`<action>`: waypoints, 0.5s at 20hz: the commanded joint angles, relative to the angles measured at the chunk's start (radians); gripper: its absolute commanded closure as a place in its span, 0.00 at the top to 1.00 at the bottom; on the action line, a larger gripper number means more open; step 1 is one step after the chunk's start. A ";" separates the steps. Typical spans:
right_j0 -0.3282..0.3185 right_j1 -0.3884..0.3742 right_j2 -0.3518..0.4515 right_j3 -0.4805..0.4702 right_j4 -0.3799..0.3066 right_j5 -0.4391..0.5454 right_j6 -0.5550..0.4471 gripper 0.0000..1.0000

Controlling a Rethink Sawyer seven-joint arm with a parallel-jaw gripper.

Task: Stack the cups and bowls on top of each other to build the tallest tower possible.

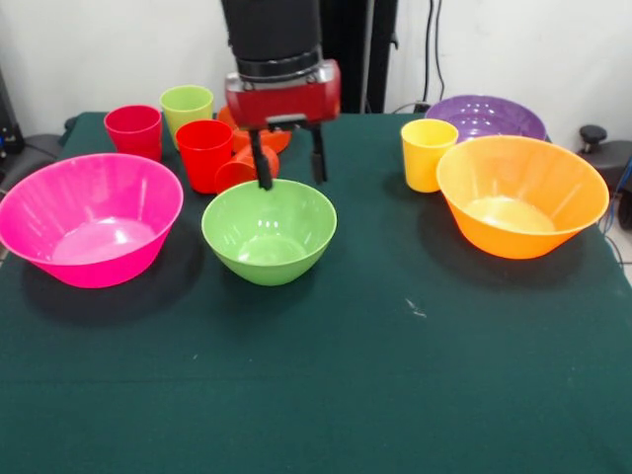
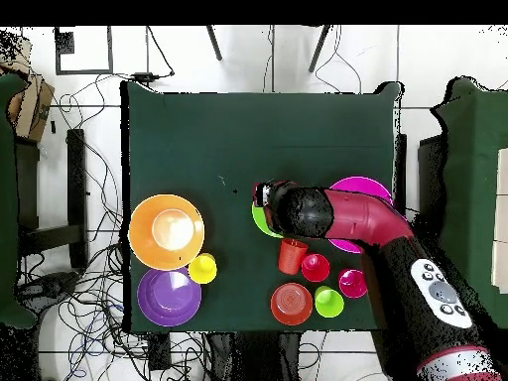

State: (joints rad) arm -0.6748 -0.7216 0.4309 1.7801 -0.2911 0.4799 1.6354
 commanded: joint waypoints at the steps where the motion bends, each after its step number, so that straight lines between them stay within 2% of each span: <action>1: -0.009 0.028 0.012 0.060 -0.134 -0.020 -0.075 1.00; 10: -0.025 0.061 0.022 -0.009 -0.171 0.028 -0.099 1.00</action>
State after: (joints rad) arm -0.6943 -0.7097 0.4311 1.7838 -0.3645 0.4799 1.6354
